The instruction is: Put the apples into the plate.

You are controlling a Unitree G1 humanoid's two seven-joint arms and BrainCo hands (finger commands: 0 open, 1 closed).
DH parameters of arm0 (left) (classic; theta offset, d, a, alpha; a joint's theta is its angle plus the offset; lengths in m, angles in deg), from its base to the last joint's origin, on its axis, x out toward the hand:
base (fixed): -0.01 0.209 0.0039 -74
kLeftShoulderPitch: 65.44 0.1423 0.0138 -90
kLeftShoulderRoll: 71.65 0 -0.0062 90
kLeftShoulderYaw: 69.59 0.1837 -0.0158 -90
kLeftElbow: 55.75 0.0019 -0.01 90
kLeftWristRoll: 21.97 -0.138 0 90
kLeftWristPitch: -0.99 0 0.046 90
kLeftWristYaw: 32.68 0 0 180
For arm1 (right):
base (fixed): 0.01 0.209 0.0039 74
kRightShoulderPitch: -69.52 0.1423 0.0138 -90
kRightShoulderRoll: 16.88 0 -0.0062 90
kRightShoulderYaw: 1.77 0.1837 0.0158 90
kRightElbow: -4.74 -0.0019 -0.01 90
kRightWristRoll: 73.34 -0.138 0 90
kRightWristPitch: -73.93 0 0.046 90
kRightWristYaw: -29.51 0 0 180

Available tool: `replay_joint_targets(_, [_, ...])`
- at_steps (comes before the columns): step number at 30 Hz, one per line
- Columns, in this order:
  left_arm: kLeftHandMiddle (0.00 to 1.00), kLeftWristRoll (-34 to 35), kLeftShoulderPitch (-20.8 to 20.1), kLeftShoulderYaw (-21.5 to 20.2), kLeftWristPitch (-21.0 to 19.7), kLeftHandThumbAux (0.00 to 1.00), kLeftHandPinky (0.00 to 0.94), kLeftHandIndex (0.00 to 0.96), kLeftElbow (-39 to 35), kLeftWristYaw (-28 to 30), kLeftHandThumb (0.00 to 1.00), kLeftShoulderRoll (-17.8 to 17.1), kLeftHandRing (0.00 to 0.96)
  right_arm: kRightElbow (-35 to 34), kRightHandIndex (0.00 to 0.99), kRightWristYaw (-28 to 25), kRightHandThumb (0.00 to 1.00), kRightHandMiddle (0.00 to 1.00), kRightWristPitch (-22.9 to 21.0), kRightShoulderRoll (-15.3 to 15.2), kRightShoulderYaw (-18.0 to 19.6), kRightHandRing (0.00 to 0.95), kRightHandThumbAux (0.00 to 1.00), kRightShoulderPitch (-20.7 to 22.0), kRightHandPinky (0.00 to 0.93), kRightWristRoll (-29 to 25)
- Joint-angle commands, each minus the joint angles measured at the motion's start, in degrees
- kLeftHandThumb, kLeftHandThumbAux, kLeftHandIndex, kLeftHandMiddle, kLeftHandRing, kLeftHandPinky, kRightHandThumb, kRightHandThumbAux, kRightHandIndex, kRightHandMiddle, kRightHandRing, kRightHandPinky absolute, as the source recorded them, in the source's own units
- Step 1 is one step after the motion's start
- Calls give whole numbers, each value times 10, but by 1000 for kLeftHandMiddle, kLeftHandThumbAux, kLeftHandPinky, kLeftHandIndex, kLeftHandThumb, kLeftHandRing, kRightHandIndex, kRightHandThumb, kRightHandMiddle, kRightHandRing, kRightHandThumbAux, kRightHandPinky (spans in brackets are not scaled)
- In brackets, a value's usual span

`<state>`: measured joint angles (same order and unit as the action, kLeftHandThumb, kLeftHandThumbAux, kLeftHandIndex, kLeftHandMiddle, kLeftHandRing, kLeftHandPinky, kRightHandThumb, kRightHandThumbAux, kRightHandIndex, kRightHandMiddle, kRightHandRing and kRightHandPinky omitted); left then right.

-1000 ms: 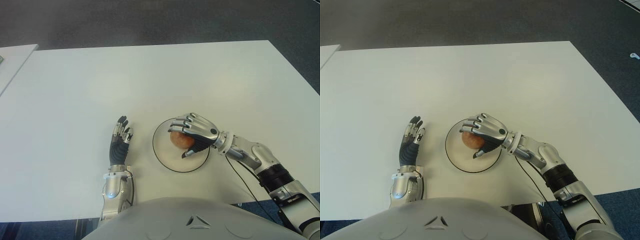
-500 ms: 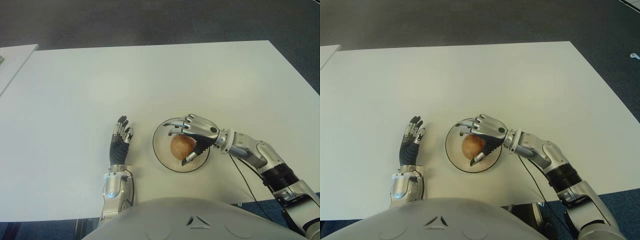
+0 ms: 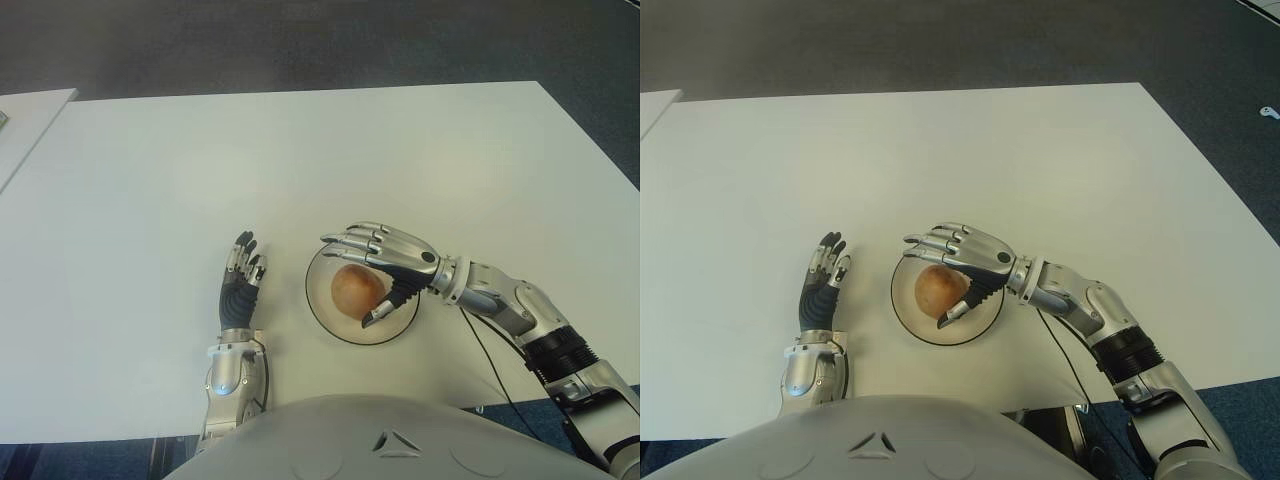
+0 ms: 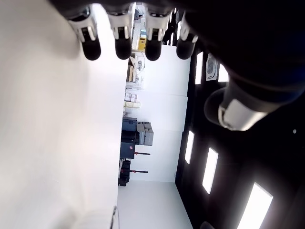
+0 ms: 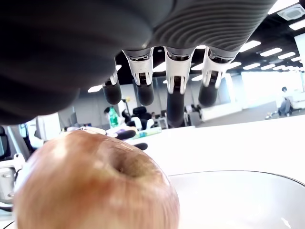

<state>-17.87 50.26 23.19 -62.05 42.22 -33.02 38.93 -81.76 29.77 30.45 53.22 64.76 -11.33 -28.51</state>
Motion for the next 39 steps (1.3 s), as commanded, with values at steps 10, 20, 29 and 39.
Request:
replay_joint_targets(10, [22,8,10,-4,-56,513,17,46,34,-14,119,21,4,4,0,-12,78,0,-6,8,5,0,259,-2,0,-10])
replay_joint_targets(20, [4,13,3,0,-28,510,0,45,50,-13,133,30,0,32,0,-81,98,0,-62,31,40,0,280,-2,0,-194])
replay_joint_targets(29, [27,-3,4,2,-6,510,0,65,60,-26,132,31,0,62,0,-167,123,6,-247,116,109,0,342,-21,36,-454])
replay_joint_targets(39, [47,-26,13,-6,40,485,5,90,67,-48,114,22,3,63,34,-177,163,58,-339,164,163,36,497,-45,39,-552])
